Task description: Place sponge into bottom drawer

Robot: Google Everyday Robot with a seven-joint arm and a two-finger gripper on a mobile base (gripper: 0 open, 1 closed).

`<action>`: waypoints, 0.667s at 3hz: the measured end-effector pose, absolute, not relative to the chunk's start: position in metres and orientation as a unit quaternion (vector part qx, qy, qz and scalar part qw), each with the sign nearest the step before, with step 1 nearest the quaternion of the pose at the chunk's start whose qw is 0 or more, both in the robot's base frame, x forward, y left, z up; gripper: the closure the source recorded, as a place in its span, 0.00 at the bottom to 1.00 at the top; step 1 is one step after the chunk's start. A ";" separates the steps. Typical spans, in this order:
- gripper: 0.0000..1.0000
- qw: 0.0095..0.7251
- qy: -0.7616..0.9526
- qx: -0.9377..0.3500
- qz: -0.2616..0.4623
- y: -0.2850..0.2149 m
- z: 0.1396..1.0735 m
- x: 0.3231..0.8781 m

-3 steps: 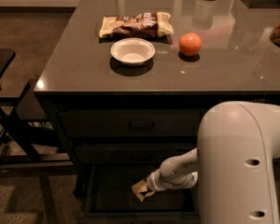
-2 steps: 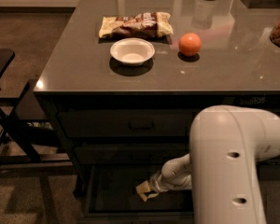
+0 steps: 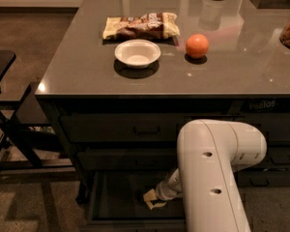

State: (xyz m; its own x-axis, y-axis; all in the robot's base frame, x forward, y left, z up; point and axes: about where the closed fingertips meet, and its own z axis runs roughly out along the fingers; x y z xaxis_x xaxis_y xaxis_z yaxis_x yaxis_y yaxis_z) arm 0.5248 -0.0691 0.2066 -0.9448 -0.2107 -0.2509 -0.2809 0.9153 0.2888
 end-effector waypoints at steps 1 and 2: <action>1.00 0.108 0.973 -0.126 0.162 -0.069 0.206 0.525; 1.00 0.104 0.977 -0.103 0.156 -0.070 0.182 0.526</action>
Offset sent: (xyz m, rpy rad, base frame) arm 0.0054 -0.0049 -0.0570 -0.0249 0.0318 -0.1181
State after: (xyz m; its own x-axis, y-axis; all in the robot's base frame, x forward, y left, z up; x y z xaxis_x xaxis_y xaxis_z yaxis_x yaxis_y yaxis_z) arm 0.5262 -0.0703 0.1824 -0.9574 -0.1682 -0.2346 -0.2330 0.9302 0.2837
